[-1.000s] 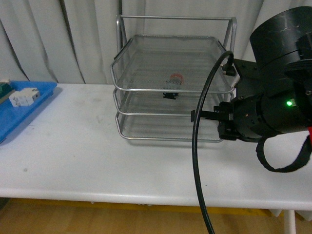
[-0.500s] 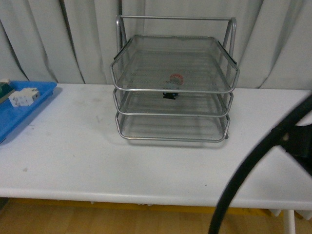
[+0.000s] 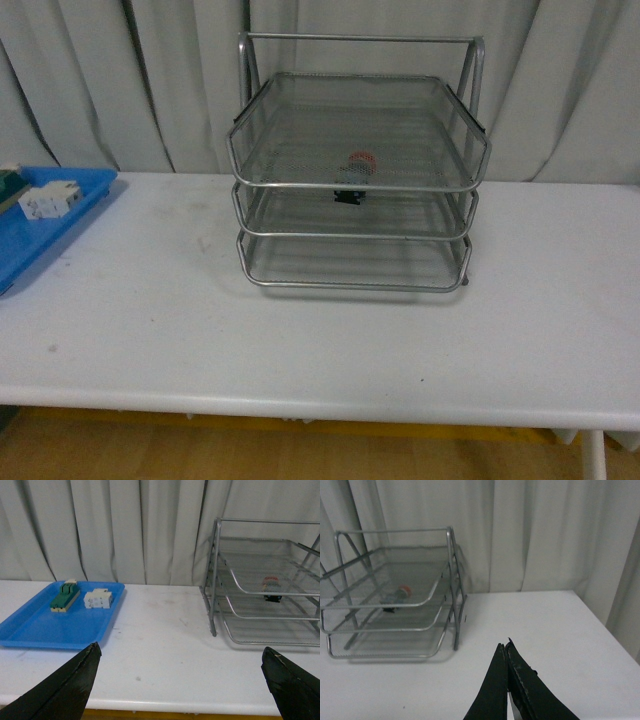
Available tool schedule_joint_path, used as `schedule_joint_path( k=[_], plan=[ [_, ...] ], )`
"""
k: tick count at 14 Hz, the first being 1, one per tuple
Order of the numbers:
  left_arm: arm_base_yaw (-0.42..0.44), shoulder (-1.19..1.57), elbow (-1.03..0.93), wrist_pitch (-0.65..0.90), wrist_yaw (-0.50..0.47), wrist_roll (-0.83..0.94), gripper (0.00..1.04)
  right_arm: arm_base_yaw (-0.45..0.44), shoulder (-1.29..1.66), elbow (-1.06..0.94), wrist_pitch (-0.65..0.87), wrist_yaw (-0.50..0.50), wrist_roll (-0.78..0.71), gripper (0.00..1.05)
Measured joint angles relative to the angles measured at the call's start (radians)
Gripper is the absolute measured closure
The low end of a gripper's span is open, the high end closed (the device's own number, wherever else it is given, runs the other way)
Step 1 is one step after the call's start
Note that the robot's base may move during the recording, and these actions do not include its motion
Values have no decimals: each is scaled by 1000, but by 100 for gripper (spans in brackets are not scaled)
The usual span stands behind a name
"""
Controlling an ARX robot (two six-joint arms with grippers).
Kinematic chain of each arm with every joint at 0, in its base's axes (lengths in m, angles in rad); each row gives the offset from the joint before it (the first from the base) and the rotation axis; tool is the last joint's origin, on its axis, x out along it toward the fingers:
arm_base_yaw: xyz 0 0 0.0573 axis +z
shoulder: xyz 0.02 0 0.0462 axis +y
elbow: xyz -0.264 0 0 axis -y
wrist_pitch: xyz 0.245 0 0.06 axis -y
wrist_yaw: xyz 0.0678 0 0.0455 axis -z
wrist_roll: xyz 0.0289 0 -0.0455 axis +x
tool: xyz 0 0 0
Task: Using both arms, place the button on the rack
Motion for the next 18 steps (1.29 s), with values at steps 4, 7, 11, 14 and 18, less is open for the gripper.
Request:
schedule_joint_path(
  k=[4,7,11,14,18],
  plan=[
    [0,0,0,0,0,0,7,-2,-114,0,-120,0,-7,103],
    [0,0,0,0,0,0,7,-2,-184,0,-188,0,-7,103],
    [0,0,0,0,-1,0,7,-2,-391,0,-397,0,-8,103],
    [0,0,0,0,0,0,7,-2,-390,0,-404,0,-8,103],
    [0,0,0,0,0,0,7,-2,-391,0,-405,0,-9,91]
  ],
)
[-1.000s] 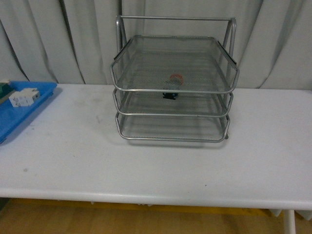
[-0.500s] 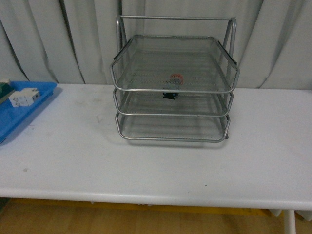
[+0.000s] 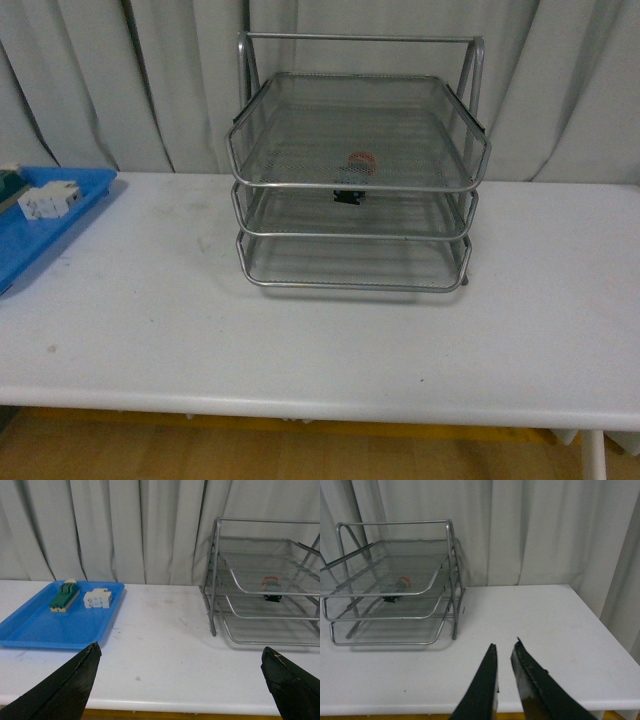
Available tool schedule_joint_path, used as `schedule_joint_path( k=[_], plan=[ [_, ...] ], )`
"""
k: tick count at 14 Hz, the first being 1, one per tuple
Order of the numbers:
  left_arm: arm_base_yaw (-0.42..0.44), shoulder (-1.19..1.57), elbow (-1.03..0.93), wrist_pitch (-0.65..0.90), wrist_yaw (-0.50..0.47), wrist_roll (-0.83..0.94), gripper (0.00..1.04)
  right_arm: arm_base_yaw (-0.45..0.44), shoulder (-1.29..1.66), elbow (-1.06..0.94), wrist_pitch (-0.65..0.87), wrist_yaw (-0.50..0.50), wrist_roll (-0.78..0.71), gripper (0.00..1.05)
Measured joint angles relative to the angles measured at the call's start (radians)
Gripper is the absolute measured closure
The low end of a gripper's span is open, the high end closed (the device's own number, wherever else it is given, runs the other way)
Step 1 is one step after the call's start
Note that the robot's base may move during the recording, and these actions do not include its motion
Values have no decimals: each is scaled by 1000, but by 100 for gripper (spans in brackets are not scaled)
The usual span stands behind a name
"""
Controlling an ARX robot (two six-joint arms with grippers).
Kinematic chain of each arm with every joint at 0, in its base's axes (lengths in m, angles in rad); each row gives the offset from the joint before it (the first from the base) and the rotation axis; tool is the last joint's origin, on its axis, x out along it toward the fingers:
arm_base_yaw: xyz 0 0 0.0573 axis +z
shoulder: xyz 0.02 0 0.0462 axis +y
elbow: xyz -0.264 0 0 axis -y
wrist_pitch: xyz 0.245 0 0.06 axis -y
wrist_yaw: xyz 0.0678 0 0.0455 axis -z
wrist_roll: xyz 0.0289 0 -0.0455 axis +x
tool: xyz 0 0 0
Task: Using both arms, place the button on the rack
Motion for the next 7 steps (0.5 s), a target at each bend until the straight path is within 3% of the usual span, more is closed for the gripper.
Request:
schedule_joint_path(
  k=[4,6,7],
  plan=[
    [0,0,0,0,0,0,7,0,0,0,0,0,0,40],
    [0,0,0,0,0,0,7,0,0,0,0,0,0,9],
    [0,0,0,0,0,0,7,0,0,0,0,0,0,6]
  ],
)
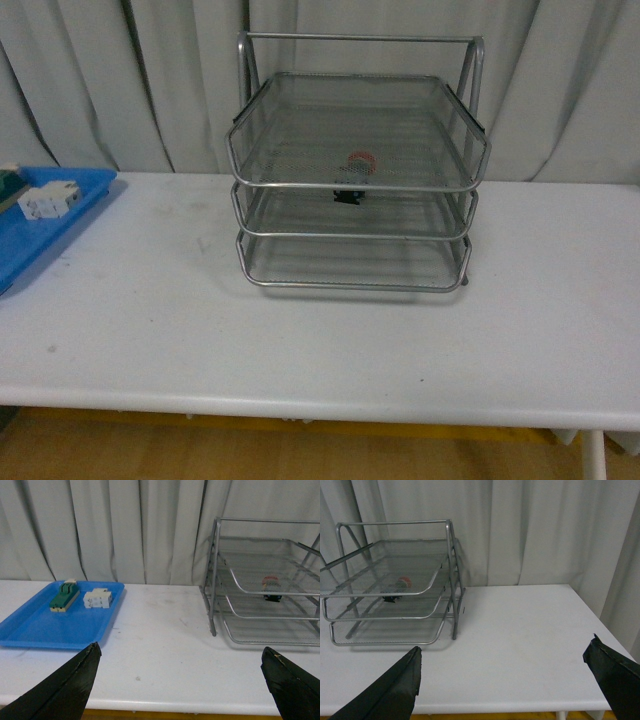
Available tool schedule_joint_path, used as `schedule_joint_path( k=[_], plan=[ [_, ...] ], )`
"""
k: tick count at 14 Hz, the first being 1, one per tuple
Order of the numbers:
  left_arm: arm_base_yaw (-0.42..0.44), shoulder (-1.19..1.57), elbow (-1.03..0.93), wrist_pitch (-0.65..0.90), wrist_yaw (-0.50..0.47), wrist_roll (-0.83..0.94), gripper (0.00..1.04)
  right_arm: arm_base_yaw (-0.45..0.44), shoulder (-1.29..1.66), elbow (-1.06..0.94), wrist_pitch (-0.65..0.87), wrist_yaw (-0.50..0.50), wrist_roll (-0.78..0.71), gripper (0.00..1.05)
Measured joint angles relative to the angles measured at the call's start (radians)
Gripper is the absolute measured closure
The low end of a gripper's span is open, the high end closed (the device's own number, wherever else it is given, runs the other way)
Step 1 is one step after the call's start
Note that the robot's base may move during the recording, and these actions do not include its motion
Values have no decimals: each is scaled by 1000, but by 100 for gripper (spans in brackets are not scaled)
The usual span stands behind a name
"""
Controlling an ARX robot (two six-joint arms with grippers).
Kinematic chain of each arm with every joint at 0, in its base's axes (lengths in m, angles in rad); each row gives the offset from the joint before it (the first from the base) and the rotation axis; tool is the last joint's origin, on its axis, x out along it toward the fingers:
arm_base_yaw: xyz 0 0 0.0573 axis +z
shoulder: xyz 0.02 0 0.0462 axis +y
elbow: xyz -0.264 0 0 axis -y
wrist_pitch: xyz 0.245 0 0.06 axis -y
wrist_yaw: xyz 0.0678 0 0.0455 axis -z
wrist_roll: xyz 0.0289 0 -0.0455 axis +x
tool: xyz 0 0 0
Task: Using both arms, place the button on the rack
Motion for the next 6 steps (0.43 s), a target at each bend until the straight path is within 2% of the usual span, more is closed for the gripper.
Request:
schedule_joint_path(
  k=[6],
  plan=[
    [0,0,0,0,0,0,7,0,0,0,0,0,0,6]
  ],
)
